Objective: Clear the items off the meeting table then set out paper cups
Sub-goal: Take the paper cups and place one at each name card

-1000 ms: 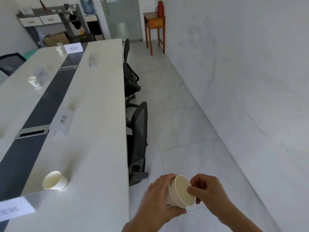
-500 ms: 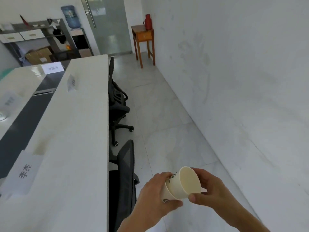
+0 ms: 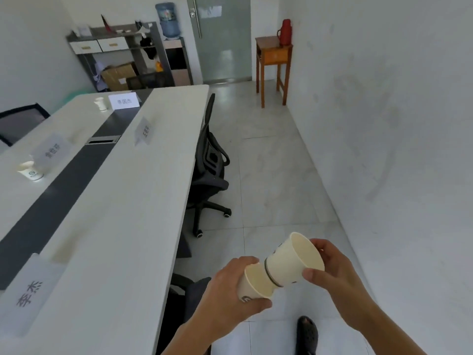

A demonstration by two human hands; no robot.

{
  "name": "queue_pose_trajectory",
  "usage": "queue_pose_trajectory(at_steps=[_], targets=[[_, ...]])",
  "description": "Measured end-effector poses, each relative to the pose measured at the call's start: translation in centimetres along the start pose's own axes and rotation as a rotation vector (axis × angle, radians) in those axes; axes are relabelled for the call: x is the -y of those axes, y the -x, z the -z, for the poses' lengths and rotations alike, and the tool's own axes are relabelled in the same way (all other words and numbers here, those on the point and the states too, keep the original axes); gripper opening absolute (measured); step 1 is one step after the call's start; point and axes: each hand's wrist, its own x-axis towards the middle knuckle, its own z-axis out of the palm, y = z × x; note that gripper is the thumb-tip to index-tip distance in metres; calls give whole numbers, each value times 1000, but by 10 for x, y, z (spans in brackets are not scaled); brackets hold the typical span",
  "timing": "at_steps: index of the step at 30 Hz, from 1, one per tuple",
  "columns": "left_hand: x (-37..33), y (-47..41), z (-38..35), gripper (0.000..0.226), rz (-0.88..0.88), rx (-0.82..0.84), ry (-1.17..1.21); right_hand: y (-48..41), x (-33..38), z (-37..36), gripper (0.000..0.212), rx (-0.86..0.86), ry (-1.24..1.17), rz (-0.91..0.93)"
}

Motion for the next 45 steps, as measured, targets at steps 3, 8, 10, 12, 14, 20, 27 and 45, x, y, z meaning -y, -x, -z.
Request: queue_pose_trajectory(at_steps=[3, 8, 10, 12, 14, 20, 27, 45], targets=[[-1, -55, 5, 64, 87, -68, -8, -79, 4, 31, 59, 4, -48, 10], [-11, -127, 24, 62, 227, -262, 33, -203, 25, 60, 24, 83, -71, 12], [-7, -138, 34, 63, 296, -361, 60, -246, 34, 54, 25, 154, -39, 7], [2, -139, 47, 65, 372, -465, 90, -282, 37, 34, 28, 239, 7, 7], [15, -135, 60, 63, 464, -568, 118, -312, 39, 8, 28, 337, 52, 6], [69, -131, 95, 59, 657, -907, 159, -382, 38, -87, 57, 618, 183, -46], [111, -158, 152, 72, 763, -1065, 280, -451, 48, -184, 48, 848, 298, -33], [155, -159, 230, 66, 1212, -1665, 300, -564, -6, -504, 53, 1504, 620, 28]])
